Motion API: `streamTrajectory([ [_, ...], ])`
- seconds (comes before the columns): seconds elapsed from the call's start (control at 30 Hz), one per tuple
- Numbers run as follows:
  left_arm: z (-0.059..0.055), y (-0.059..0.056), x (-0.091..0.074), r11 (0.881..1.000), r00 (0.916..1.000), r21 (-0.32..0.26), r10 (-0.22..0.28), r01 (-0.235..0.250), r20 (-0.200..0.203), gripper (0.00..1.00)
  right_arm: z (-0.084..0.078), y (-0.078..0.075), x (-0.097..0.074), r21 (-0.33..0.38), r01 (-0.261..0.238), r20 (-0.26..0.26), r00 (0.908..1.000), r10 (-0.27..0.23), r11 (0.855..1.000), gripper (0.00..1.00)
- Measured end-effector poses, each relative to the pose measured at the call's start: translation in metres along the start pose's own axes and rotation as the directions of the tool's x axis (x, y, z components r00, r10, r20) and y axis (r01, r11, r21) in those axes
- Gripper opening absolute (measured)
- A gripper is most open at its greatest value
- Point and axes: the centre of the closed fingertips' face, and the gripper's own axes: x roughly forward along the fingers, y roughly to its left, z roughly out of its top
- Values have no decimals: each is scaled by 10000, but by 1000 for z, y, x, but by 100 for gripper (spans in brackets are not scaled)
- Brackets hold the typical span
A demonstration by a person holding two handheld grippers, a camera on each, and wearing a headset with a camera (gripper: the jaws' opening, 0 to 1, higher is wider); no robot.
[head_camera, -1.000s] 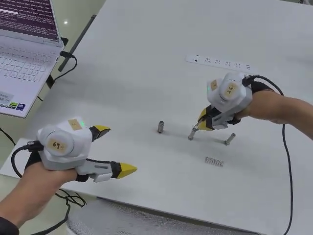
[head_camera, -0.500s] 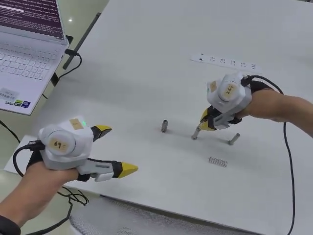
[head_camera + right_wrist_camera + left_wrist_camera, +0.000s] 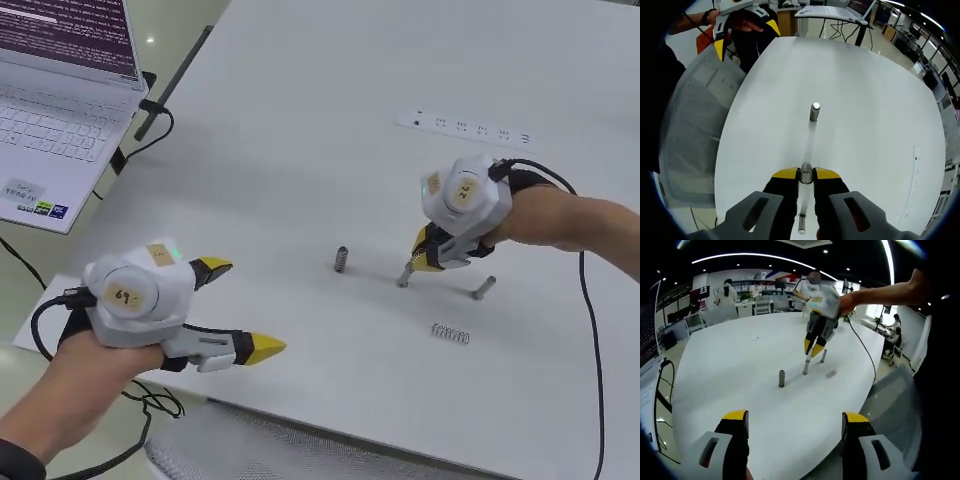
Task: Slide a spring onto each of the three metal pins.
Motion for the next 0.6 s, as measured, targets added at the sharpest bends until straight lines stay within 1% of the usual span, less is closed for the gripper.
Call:
streamTrajectory([
  [0.13,-1,1,0,10000,10000,-18,3,-3,-9,72,0,-1,4,-73,-78,-65,9999,77,9999,9],
  [0.33,-1,0,-1,10000,10000,-56,-10,10,-36,72,-6,-4,13,-254,-164,-286,9995,157,9995,9],
  [0.4,-2,0,-1,10000,10000,-69,6,-7,-58,72,-8,-7,18,-266,-196,-309,9993,188,9995,9],
  [0.6,-2,-1,-2,9999,10000,-106,30,-31,-79,72,-12,-8,25,-376,-298,-452,9986,280,9988,9],
])
